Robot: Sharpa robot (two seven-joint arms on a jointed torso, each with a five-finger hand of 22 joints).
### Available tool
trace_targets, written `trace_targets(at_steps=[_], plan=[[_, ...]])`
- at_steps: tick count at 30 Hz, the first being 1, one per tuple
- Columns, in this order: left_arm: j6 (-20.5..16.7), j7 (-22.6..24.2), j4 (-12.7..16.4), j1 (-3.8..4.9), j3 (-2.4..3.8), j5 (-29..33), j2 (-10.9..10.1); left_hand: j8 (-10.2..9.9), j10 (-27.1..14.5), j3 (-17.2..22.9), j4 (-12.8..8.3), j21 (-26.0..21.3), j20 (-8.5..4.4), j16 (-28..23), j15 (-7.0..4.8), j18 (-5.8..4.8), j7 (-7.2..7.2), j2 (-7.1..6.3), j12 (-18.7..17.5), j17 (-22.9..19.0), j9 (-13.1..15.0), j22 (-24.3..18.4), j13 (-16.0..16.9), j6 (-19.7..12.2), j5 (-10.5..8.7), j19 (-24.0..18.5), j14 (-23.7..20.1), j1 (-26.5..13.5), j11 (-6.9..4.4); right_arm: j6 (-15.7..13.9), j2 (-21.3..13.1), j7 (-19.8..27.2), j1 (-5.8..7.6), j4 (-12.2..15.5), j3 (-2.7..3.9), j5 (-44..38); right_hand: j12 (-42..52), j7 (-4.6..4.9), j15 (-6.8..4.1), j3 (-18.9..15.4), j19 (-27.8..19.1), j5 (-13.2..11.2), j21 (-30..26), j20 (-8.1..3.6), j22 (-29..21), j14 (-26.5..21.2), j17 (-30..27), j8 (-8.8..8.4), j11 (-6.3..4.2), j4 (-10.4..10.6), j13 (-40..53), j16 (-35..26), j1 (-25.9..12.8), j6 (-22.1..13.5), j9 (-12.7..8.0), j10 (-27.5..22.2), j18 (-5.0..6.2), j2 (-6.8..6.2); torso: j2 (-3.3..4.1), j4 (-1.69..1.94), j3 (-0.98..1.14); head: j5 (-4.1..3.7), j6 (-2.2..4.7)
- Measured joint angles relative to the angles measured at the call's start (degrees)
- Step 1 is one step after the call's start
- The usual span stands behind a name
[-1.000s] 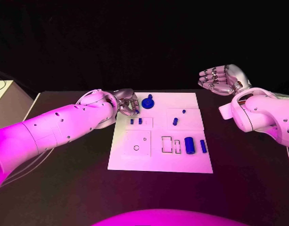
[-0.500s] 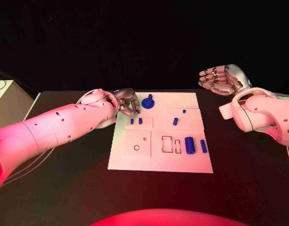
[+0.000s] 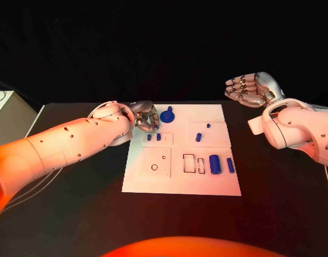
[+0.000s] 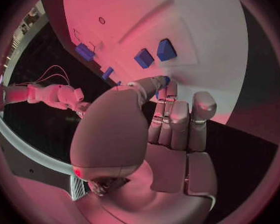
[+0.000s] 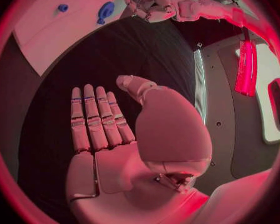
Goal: Assemble the parts on the task board
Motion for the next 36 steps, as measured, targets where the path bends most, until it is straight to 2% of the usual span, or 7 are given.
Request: trace_targets(at_steps=[17,23,27,29,36], plan=[[0.4,-0.4,-0.4,0.10,-0.12,0.0,0.2,-0.5,0.0,0.0,0.0,-0.4,0.09,-0.2,0.00,0.01,-0.06,-0.33,-1.2,-0.9,0.0,-1.0,0.0,0.1,0.00,-0.7,0.0,-0.6,0.00,0.1,0.0,0.0,0.00,-0.1,0.00,0.0,0.0,0.00,0.00,-0.3,0.0,0.3,0.0,0.00,-0.2,0.0,-0.2,0.00,0.00,0.3,0.0,0.0,0.0,0.0,-0.1,0.0,0.00,0.00,-0.05,0.00,-0.01,-0.01,-0.02],[0.7,-0.8,-0.4,0.16,-0.28,0.0,0.2,-1.4,0.0,-0.2,-0.1,-0.5,0.19,-0.2,0.00,0.00,0.04,-0.46,-1.8,0.0,-0.4,-1.1,0.1,-0.7,0.00,-1.0,0.0,-0.7,0.00,0.1,0.0,0.0,0.00,-0.1,0.00,0.0,0.0,0.00,0.00,-0.3,0.0,0.3,0.0,0.00,-0.2,0.0,-0.2,0.00,0.00,0.3,0.0,0.0,0.0,0.0,-0.1,0.0,0.00,0.00,-0.05,0.00,-0.01,-0.01,0.01],[0.8,-0.9,-0.3,0.10,-0.42,0.0,0.2,-2.8,0.0,-0.2,-0.1,-0.8,0.40,-0.2,0.00,0.01,0.19,-0.90,-2.6,-0.1,-0.7,-1.4,0.3,-2.4,0.02,-1.2,0.0,-1.2,0.00,0.2,0.0,0.0,-0.01,-0.1,0.00,0.0,0.0,0.00,0.00,-0.3,0.0,0.3,0.0,0.00,-0.2,0.0,-0.2,0.00,0.00,0.3,0.0,-0.2,0.0,0.0,-0.1,0.0,0.00,0.00,-0.05,0.02,-0.02,-0.01,0.01],[0.9,-1.0,-0.3,0.00,-0.52,-0.1,0.1,-3.3,0.0,-0.2,-0.1,-0.8,0.40,-0.2,0.00,0.00,0.22,-0.68,-2.9,-0.2,-0.9,-1.4,0.4,-3.2,0.02,-1.2,0.0,-1.5,0.01,0.2,0.0,0.0,-0.01,-0.1,0.00,0.0,0.0,0.00,0.00,-0.3,0.0,0.3,0.0,0.00,-0.2,0.0,-0.2,0.00,0.00,0.3,0.0,-0.2,0.0,0.0,-0.1,0.0,0.00,0.00,-0.05,0.01,-0.04,-0.01,-0.02],[0.7,-1.0,0.2,-0.15,-0.60,-0.3,-0.2,-4.5,0.3,-0.3,-0.3,-0.8,0.41,-0.2,0.00,0.00,0.02,-0.98,-3.5,-0.3,-1.3,-1.5,0.6,-4.8,0.02,-1.2,0.0,-1.7,0.08,0.2,0.1,-0.1,-0.03,-0.1,0.00,0.0,0.0,0.00,0.00,-0.5,0.0,0.3,0.0,0.00,-0.3,0.0,-0.3,0.00,0.00,0.5,0.0,-0.2,0.0,0.0,-0.1,0.0,0.00,-0.02,-0.04,-0.02,-0.04,-0.05,-0.07]])
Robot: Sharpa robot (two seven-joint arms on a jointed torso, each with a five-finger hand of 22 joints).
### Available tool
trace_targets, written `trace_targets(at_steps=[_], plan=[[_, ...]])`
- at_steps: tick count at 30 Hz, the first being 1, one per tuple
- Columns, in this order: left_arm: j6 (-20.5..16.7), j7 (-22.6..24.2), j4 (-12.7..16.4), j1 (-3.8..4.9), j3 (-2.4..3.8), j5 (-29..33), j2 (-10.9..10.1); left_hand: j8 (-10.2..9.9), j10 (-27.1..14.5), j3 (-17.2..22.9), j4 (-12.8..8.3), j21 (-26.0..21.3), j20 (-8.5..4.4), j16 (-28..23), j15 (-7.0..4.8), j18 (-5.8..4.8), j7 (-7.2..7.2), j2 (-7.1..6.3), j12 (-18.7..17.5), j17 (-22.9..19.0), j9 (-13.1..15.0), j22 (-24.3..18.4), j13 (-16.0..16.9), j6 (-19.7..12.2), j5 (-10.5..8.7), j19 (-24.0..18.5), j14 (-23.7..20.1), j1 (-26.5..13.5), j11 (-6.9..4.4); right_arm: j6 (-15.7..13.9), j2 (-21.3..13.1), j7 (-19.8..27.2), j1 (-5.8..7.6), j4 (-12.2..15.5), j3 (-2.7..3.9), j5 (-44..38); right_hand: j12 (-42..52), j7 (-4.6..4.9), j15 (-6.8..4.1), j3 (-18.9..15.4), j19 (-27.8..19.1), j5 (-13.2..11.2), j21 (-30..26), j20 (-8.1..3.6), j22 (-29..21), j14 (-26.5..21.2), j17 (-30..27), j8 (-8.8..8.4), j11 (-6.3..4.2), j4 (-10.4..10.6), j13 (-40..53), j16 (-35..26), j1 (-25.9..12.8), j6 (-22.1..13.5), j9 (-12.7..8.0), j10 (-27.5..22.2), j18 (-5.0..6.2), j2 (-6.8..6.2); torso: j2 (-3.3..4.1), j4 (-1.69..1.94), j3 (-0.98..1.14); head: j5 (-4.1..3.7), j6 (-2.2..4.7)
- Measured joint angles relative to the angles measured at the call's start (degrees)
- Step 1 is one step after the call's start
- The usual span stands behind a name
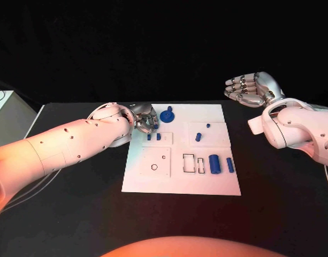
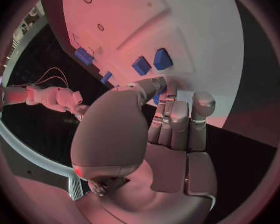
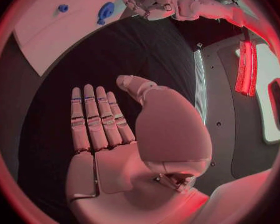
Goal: Assemble the parts on the task board
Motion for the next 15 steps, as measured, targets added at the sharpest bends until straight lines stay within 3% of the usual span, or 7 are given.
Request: trace_targets(at_steps=[15], plan=[[-0.7,0.0,0.2,-0.06,0.04,-0.2,-0.5,-1.9,0.3,0.0,0.0,-0.3,-0.21,0.0,-0.20,-0.01,-0.48,-0.22,-1.0,-1.0,-0.8,-0.2,0.4,-2.9,0.00,-0.2,-0.6,-0.2,-0.28,0.1,0.0,-0.1,-0.02,0.0,0.00,0.0,0.0,0.00,0.00,-0.3,0.0,0.0,0.0,0.00,-0.1,0.0,-0.1,0.00,0.00,0.0,0.0,0.0,-0.2,0.0,-0.1,0.0,0.00,-0.22,0.04,0.05,-0.02,-0.08,-0.16]])
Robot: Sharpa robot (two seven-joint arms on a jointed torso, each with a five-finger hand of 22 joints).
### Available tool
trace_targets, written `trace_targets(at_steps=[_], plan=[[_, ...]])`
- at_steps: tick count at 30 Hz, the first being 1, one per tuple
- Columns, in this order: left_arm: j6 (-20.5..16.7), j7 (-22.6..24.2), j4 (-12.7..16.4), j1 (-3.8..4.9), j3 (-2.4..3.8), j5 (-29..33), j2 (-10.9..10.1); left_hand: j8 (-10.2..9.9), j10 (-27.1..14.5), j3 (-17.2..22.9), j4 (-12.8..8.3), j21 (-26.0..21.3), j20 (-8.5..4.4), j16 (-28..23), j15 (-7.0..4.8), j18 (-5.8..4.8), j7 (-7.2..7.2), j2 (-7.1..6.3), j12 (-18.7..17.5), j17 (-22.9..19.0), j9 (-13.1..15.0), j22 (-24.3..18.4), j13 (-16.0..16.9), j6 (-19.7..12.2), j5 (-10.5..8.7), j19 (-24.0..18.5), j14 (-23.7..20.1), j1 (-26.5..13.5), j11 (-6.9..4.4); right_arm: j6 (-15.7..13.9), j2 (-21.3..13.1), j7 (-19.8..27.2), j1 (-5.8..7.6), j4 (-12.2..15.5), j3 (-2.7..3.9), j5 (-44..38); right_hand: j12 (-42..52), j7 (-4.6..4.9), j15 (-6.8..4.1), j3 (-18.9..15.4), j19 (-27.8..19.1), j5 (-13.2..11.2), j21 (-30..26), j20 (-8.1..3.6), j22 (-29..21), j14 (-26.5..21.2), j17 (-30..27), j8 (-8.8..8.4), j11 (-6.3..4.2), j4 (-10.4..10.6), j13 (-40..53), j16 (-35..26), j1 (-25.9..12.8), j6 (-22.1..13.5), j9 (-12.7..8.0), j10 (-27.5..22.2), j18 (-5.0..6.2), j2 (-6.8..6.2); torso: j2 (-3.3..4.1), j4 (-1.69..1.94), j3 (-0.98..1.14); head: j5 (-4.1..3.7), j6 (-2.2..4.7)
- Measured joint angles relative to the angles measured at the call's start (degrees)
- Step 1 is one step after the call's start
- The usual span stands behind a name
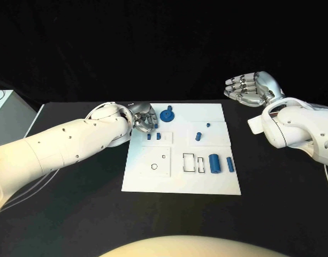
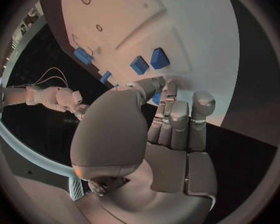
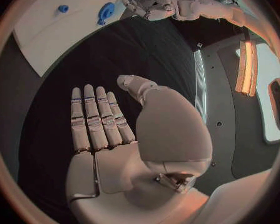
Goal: Assemble the parts on the task board
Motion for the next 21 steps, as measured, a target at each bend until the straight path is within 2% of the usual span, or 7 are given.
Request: trace_targets(at_steps=[4,8,13,15,16,18,21], plan=[[-0.2,-0.1,-0.3,-0.01,0.07,-0.1,-0.3,-0.7,0.4,0.0,0.0,0.0,0.00,0.0,0.00,0.00,-0.23,0.00,-0.2,-0.1,-0.4,0.0,0.2,-1.1,0.00,0.0,0.0,0.0,-0.01,0.6,0.0,-0.3,0.00,-0.1,0.00,-0.4,0.0,0.04,0.01,-0.1,1.0,0.0,0.4,-0.08,0.0,0.7,-0.1,0.00,0.00,-0.5,0.0,0.1,0.0,0.5,0.0,0.0,0.01,0.02,-0.03,-0.02,0.00,0.06,0.04],[-0.4,-0.2,-0.6,-0.01,0.18,-0.1,-0.6,-1.1,0.4,0.0,0.0,-0.2,0.00,0.0,0.00,0.00,-0.63,-0.23,-0.5,-0.1,-0.6,-0.1,0.3,-1.9,0.00,0.0,0.0,-0.2,-0.01,1.8,0.0,-0.8,-0.01,-0.5,0.00,-1.9,0.0,0.09,-1.36,0.2,5.3,-0.9,2.6,-1.40,0.6,4.9,0.5,0.00,-0.59,-1.4,0.0,2.3,1.5,1.6,0.0,0.1,0.01,0.68,-0.03,-0.05,0.01,0.07,0.12],[-0.9,-0.2,-1.0,-0.05,0.77,-0.2,-1.2,-1.9,0.4,0.0,0.0,-0.6,-0.15,0.0,0.01,0.00,-0.84,-0.23,-1.0,-0.6,-1.0,-0.5,0.4,-3.1,0.00,-0.2,-0.3,-0.2,-0.01,4.8,0.0,-2.1,-0.03,-1.1,0.00,-7.2,0.8,-1.62,-4.99,-0.5,14.4,-2.9,8.3,-5.60,2.9,14.4,3.5,1.12,-2.88,-3.1,0.1,7.1,3.1,4.1,0.3,5.0,0.00,1.59,-0.04,-0.03,0.01,-0.12,0.27],[-1.4,0.1,-1.3,-0.05,1.18,0.2,-1.5,-1.9,0.4,0.0,0.0,-2.1,-0.19,-1.0,0.13,0.00,-0.83,-0.23,-1.3,-3.6,-1.0,-2.4,0.4,-3.1,0.00,-2.2,-1.9,-0.2,0.02,6.2,0.0,-2.9,-0.03,-1.3,0.00,-10.0,0.8,-1.97,-6.14,-1.5,16.9,-3.0,11.0,-7.35,4.4,17.5,4.9,1.17,-3.58,-4.0,0.1,8.9,3.7,5.1,0.3,6.4,0.00,2.17,-0.06,-0.02,0.00,-0.26,0.34],[-1.8,0.5,-1.6,-0.05,1.46,0.6,-1.6,-1.7,-0.2,0.0,0.0,-4.3,-0.06,-2.7,0.39,0.08,-0.10,-0.23,-1.8,-7.9,-1.0,-5.4,0.4,-2.4,0.00,-5.1,-4.4,-0.2,0.57,7.1,0.0,-3.4,-0.04,-1.5,0.00,-12.0,0.8,-2.26,-6.70,-2.2,17.9,-3.0,12.6,-8.23,5.4,19.0,5.7,1.17,-3.96,-4.3,0.1,9.8,3.9,5.6,0.3,7.1,0.00,2.32,-0.07,0.00,-0.01,-0.34,0.36],[-2.7,1.5,-2.2,-0.07,2.04,1.9,-2.0,-0.6,-0.6,0.0,0.0,-6.0,0.26,-3.9,0.67,0.90,1.17,-0.23,-1.8,-10.6,-0.9,-7.3,0.5,-0.9,0.00,-7.1,-6.1,-0.2,1.03,8.4,0.1,-4.2,-0.07,-1.7,0.00,-15.1,0.6,-2.68,-7.59,-3.4,19.6,-3.3,15.6,-9.31,7.2,21.9,7.2,1.43,-4.48,-4.5,0.1,11.8,4.1,6.6,0.3,8.6,0.00,2.57,-0.08,0.02,-0.01,-0.49,0.47],[-4.5,4.6,-2.9,-0.05,3.10,6.5,-2.9,1.8,-0.7,0.0,0.0,-10.4,0.59,-7.1,1.07,1.99,1.56,0.71,-0.5,-17.9,-0.3,-12.6,1.5,2.6,0.00,-12.7,-11.0,-0.2,1.05,10.3,0.4,-5.7,-0.24,-2.0,0.01,-20.5,0.3,-3.51,-9.06,-4.4,21.9,-3.3,22.3,-11.16,11.7,26.3,11.4,1.62,-5.63,-4.8,0.1,17.1,4.3,8.4,0.0,11.8,-0.01,2.69,-0.09,0.01,0.01,-0.88,0.73]])
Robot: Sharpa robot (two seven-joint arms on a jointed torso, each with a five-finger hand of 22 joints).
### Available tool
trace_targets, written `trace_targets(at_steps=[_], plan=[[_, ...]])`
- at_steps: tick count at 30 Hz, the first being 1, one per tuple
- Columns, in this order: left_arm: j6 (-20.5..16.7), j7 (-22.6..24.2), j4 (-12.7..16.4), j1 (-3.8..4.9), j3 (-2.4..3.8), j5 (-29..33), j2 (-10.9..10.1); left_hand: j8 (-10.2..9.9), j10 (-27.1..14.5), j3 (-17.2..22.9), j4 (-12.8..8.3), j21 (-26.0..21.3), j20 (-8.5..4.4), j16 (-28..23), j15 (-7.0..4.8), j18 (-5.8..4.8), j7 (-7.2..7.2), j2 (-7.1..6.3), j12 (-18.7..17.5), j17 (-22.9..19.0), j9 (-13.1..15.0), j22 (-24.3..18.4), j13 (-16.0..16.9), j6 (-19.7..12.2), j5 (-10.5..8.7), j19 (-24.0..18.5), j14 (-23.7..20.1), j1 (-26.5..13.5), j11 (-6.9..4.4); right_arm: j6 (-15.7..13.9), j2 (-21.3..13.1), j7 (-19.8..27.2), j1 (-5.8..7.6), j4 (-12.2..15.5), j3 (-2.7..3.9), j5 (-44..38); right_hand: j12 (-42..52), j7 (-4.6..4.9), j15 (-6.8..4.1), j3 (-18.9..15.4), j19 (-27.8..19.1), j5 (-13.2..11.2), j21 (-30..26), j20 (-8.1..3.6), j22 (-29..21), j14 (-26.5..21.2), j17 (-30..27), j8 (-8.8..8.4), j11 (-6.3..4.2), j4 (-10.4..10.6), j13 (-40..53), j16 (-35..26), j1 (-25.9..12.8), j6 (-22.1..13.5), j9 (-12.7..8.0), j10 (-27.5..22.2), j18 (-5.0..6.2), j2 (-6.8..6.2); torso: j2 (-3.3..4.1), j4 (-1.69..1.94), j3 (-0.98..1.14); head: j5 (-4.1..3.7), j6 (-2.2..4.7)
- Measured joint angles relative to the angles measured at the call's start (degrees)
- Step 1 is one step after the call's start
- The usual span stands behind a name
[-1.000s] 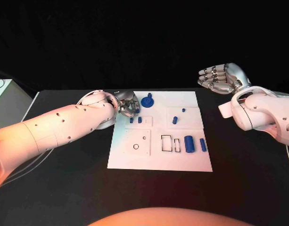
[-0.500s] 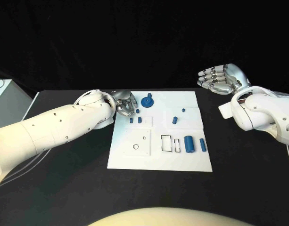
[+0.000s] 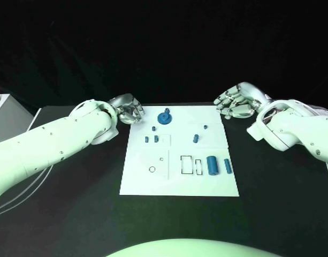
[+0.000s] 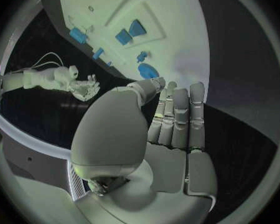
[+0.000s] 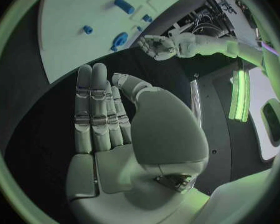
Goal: Assemble the parts on the task board
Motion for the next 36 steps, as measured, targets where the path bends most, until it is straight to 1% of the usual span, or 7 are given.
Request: trace_targets(at_steps=[4,7,10,13,21,28,36], plan=[[-1.5,5.5,0.2,-0.04,0.80,7.9,-1.8,0.5,-0.6,-0.6,-1.3,-2.2,0.38,-3.5,0.39,0.00,0.54,1.11,1.8,-2.9,0.0,-1.4,1.1,0.6,0.00,-2.4,-3.4,1.1,0.61,1.9,0.3,-2.3,-0.44,-0.2,0.00,-7.3,0.0,-1.12,-0.92,0.2,1.1,-0.3,6.1,-1.11,4.3,0.6,5.8,0.00,-1.13,0.1,0.4,8.3,0.0,1.2,-0.4,3.2,0.00,-0.02,0.00,-0.07,0.01,-0.90,0.34],[-2.0,9.6,1.9,-0.58,1.45,15.1,-3.6,0.5,-1.9,-1.6,-1.6,-3.4,0.75,-5.4,0.71,0.00,0.58,1.42,2.6,-3.9,-0.3,-1.9,1.6,0.5,0.00,-3.8,-5.1,1.3,0.99,3.1,0.7,-4.1,-0.77,-0.3,-0.06,-12.7,-0.3,-1.39,-1.29,2.1,1.3,-0.3,10.6,-1.13,7.9,0.6,12.4,-0.30,-1.80,0.8,0.5,18.1,-1.2,1.9,-0.4,4.4,0.00,-1.18,0.01,-0.08,0.01,-1.18,0.46],[-1.9,13.2,4.5,-1.69,2.21,23.4,-5.9,0.5,-3.0,-2.6,-1.0,-4.3,1.04,-6.1,1.01,-0.01,0.90,1.80,3.0,-4.3,-0.5,-2.4,1.9,0.2,-0.20,-4.1,-5.4,0.9,1.31,3.9,1.2,-6.0,-1.13,-0.4,-0.13,-17.8,-0.3,-1.40,-1.39,4.1,6.2,-0.3,23.4,-0.99,22.5,0.5,31.1,-0.30,-2.00,1.6,0.5,38.4,-1.9,1.9,-0.1,4.6,-0.99,-1.87,0.03,-0.08,-0.01,-1.39,0.46],[-1.6,16.0,7.4,-2.83,2.79,31.9,-8.2,0.8,-3.3,-3.6,-0.5,-4.9,1.04,-6.1,1.00,-0.01,0.90,1.90,3.4,-4.4,-0.6,-2.9,2.1,0.2,-0.24,-4.1,-5.3,0.3,1.20,4.4,1.8,-7.9,-1.47,-0.5,-0.20,-22.3,-0.3,-1.41,-1.39,5.1,8.4,-0.5,30.5,-0.70,30.9,0.5,38.8,-0.30,-1.69,2.2,0.4,46.5,-2.0,1.9,0.3,4.0,-1.80,-1.98,0.05,-0.09,-0.02,-1.69,0.47],[0.2,20.1,14.2,-6.13,4.65,49.1,-12.1,1.1,-4.2,-5.8,0.8,-7.0,1.21,-6.1,0.99,-0.03,0.88,1.31,4.3,-4.5,-0.7,-4.3,2.4,-0.2,-0.23,-3.9,-5.3,-1.1,1.31,4.4,3.3,-12.0,-2.06,-1.2,-0.30,-29.7,-0.3,-0.82,-0.95,6.4,11.3,-0.5,39.4,0.12,42.0,0.5,44.0,-0.67,-0.55,3.3,0.0,52.4,-3.1,1.3,0.8,-0.2,-3.59,-3.03,-0.02,0.16,-0.09,-2.23,0.34],[1.5,22.0,17.1,-7.31,5.11,55.0,-13.5,1.1,-5.3,-8.6,3.0,-9.3,1.56,-6.1,0.99,-0.07,0.96,0.11,5.1,-4.5,-1.1,-6.1,2.7,-1.7,-0.23,-2.7,-5.3,-3.2,1.38,4.4,5.7,-14.1,-2.48,-3.1,-0.49,-32.0,-0.3,-0.49,-0.75,6.8,12.8,-0.8,43.6,0.41,47.2,0.7,44.6,-0.95,-0.43,3.7,0.0,53.6,-3.8,0.3,0.9,-1.3,-4.50,-3.75,-0.07,0.24,-0.15,-2.33,0.38],[2.3,23.3,18.6,-7.75,5.23,57.0,-14.0,1.1,-5.4,-9.1,3.4,-9.6,1.46,-6.1,0.99,-0.12,0.96,-0.03,5.2,-4.5,-1.1,-6.5,2.8,-1.7,-0.23,-2.6,-5.3,-3.3,1.29,5.0,7.4,-15.4,-3.04,-4.6,-0.66,-33.1,-0.3,-0.51,-0.55,6.7,13.0,-1.8,45.3,0.61,49.5,0.5,44.6,-0.95,-0.13,4.1,0.0,54.0,-4.3,-0.1,1.1,-2.2,-4.49,-4.27,-0.01,0.25,-0.18,-2.05,0.40]])
